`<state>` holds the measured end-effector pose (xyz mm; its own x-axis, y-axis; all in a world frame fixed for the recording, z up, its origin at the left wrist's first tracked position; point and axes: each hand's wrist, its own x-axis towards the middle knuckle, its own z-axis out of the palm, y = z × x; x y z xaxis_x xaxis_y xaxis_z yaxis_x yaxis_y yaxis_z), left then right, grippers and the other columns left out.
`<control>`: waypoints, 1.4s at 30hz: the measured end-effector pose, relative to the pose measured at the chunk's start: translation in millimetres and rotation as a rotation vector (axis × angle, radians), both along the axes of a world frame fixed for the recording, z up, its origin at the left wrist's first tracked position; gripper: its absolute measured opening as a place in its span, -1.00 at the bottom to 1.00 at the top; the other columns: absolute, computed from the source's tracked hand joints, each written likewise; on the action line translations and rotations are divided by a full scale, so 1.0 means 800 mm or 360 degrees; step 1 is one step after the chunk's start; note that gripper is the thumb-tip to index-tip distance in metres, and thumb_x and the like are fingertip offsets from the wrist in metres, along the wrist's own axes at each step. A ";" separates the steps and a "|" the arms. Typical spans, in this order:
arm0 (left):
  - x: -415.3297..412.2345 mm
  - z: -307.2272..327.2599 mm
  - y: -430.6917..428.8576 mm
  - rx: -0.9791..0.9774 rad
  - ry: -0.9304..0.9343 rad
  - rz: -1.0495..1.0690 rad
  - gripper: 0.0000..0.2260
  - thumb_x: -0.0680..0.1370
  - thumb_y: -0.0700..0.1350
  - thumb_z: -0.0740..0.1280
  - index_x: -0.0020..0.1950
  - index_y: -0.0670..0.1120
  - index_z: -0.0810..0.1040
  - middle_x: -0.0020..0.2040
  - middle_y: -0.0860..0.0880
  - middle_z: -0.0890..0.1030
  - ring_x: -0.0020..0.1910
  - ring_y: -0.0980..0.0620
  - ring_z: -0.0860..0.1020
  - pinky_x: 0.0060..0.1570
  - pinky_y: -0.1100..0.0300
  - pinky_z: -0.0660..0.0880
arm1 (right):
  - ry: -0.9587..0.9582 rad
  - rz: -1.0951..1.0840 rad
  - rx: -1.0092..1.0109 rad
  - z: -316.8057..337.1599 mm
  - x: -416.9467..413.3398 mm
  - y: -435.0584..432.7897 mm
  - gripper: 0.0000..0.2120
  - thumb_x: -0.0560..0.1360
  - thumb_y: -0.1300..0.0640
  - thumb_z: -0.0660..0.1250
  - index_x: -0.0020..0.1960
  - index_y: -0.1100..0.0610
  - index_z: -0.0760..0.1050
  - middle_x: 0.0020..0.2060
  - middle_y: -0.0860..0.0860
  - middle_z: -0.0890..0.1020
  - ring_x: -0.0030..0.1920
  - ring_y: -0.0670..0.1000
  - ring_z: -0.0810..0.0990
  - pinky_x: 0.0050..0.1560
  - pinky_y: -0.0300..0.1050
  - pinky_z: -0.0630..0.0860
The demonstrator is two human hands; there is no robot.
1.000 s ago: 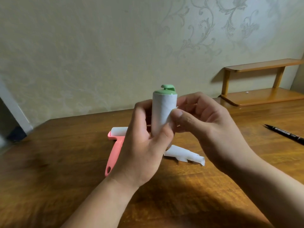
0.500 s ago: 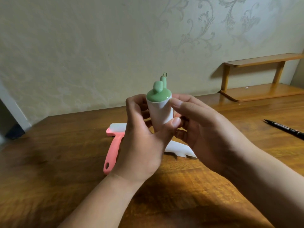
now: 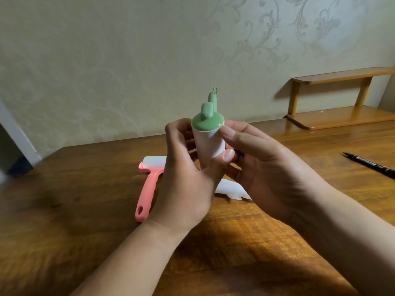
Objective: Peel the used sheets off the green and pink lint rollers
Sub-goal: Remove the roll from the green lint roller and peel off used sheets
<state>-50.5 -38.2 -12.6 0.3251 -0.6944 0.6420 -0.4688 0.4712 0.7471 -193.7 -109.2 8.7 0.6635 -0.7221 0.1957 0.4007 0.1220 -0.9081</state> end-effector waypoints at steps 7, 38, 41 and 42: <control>-0.002 0.001 0.002 0.0014 -0.0001 -0.0011 -0.46 0.64 -0.13 0.57 0.45 0.12 0.33 0.33 0.03 0.63 0.31 -0.02 0.69 0.24 -0.10 0.71 | -0.0026 -0.0008 0.0008 0.001 -0.001 0.001 -0.50 0.51 0.06 0.48 0.42 0.21 0.63 0.37 0.43 0.59 0.19 0.18 0.49 0.49 0.23 0.40; -0.011 0.007 0.006 0.0023 -0.0022 0.0076 -0.48 0.63 -0.13 0.57 0.42 0.14 0.34 0.30 -0.03 0.65 0.23 0.04 0.70 0.14 0.09 0.70 | -0.0079 0.0073 0.0026 -0.006 0.002 -0.003 -0.50 0.55 0.03 0.48 0.45 0.16 0.61 0.40 0.25 0.67 0.25 0.12 0.63 0.41 0.12 0.47; -0.010 0.004 0.005 0.0000 -0.0054 0.0098 -0.48 0.64 -0.15 0.57 0.43 0.11 0.34 0.32 -0.05 0.62 0.27 0.00 0.68 0.18 0.00 0.69 | -0.0111 0.0097 0.0058 -0.007 0.002 -0.003 -0.47 0.52 0.04 0.49 0.46 0.17 0.59 0.38 0.20 0.69 0.24 0.10 0.65 0.42 0.11 0.48; -0.009 0.003 0.004 -0.0007 -0.0053 0.0095 -0.48 0.64 -0.15 0.57 0.44 0.11 0.35 0.32 -0.06 0.62 0.28 -0.02 0.68 0.19 -0.04 0.68 | -0.0120 0.0100 0.0068 -0.007 0.001 -0.003 -0.46 0.51 0.05 0.49 0.46 0.17 0.59 0.39 0.19 0.69 0.24 0.09 0.65 0.42 0.11 0.47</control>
<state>-58.1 -34.6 -10.0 0.3445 -0.6716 0.6560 -0.5209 0.4445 0.7287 -192.7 -111.3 3.3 0.6923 -0.6884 0.2165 0.4578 0.1871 -0.8691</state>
